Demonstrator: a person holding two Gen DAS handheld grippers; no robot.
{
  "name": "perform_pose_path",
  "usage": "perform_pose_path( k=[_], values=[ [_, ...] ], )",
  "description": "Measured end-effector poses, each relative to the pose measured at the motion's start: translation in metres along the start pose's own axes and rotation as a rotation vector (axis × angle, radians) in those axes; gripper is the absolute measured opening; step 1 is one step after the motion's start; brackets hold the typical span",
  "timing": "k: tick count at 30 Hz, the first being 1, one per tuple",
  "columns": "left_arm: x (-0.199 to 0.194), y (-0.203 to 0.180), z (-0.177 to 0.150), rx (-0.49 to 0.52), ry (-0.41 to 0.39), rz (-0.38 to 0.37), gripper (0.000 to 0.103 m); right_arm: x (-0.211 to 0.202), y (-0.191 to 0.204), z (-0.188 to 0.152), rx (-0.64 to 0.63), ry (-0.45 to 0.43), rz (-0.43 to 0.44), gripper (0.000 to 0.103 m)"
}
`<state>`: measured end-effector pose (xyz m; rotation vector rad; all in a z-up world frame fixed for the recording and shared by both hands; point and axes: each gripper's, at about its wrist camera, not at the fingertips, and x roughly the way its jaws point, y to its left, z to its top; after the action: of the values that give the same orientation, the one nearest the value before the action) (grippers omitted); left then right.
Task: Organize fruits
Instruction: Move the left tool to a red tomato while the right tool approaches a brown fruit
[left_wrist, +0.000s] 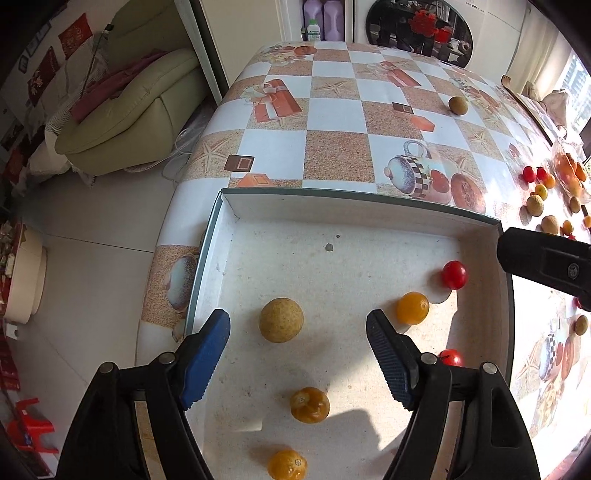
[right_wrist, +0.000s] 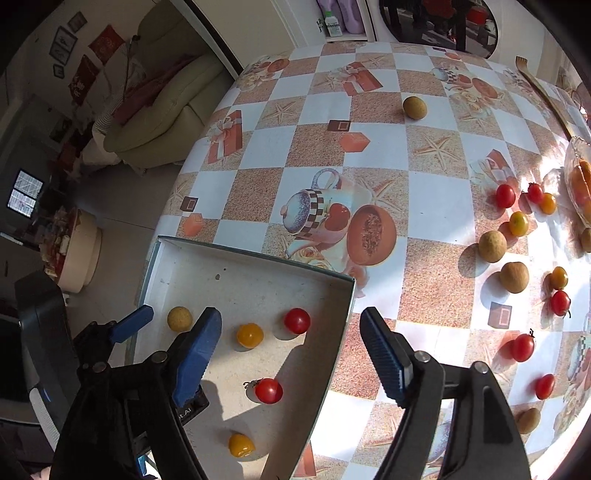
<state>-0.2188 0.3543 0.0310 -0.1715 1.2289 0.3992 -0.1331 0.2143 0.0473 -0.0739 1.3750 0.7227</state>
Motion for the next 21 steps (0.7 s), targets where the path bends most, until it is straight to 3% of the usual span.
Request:
perform_pose_path(
  k=[7, 15, 21],
  values=[
    [-0.025, -0.042, 0.002, 0.076, -0.017, -0.048, 0.077, -0.037, -0.057, -0.023, 0.092, -0.015, -0.072, 0.082],
    [-0.050, -0.126, 0.009, 0.195, -0.032, -0.158, 0.077, -0.075, -0.162, -0.053, 0.268, -0.013, -0.234, 0.082],
    [-0.049, -0.185, 0.014, 0.250, -0.019, -0.217, 0.077, -0.089, -0.216, -0.058, 0.365, -0.036, -0.274, 0.082]
  ],
)
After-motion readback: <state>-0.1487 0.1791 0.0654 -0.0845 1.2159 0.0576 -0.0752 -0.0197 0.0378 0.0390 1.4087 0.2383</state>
